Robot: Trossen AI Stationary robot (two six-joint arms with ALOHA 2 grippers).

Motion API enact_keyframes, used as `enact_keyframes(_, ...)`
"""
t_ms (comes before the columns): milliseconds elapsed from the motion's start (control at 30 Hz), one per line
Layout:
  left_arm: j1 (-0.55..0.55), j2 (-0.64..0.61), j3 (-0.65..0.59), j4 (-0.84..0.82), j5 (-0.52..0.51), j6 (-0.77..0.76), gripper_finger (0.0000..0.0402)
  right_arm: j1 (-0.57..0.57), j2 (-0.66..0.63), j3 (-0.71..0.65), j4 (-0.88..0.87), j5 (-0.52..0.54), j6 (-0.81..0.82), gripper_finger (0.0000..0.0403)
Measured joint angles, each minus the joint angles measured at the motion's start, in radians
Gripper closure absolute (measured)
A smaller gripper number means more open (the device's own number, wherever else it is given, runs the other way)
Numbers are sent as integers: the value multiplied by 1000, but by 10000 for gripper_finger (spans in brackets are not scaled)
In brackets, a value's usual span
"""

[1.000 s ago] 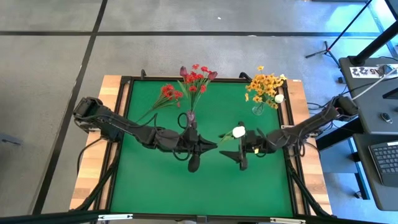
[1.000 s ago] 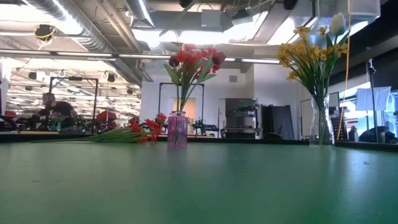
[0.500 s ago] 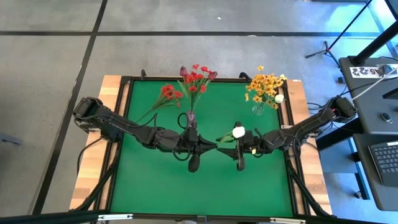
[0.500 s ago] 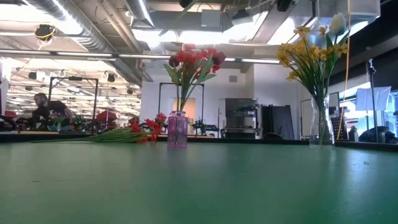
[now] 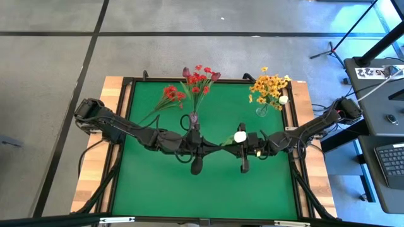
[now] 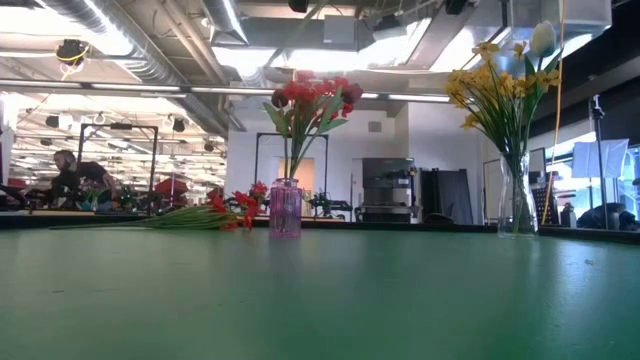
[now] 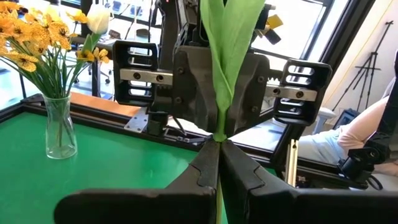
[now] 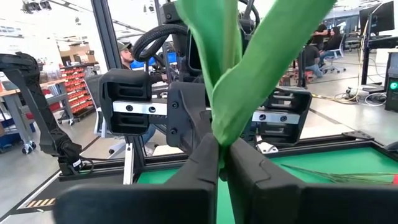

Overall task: Sort flowers into vase by color
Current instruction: Put the white tulip into the transparent vase

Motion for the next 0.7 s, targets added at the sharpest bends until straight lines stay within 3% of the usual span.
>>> enact_keyframes(167,0,0,0,-1,0,0,394,0,0,0,-1,0,-4,394)
enact_keyframes(367,-16,0,0,-9,-14,82,335,1,-14,0,-20,16,-21,391)
enact_keyframes(700,-72,-50,2,-64,-175,133,258,1,-222,5,-330,67,10,396)
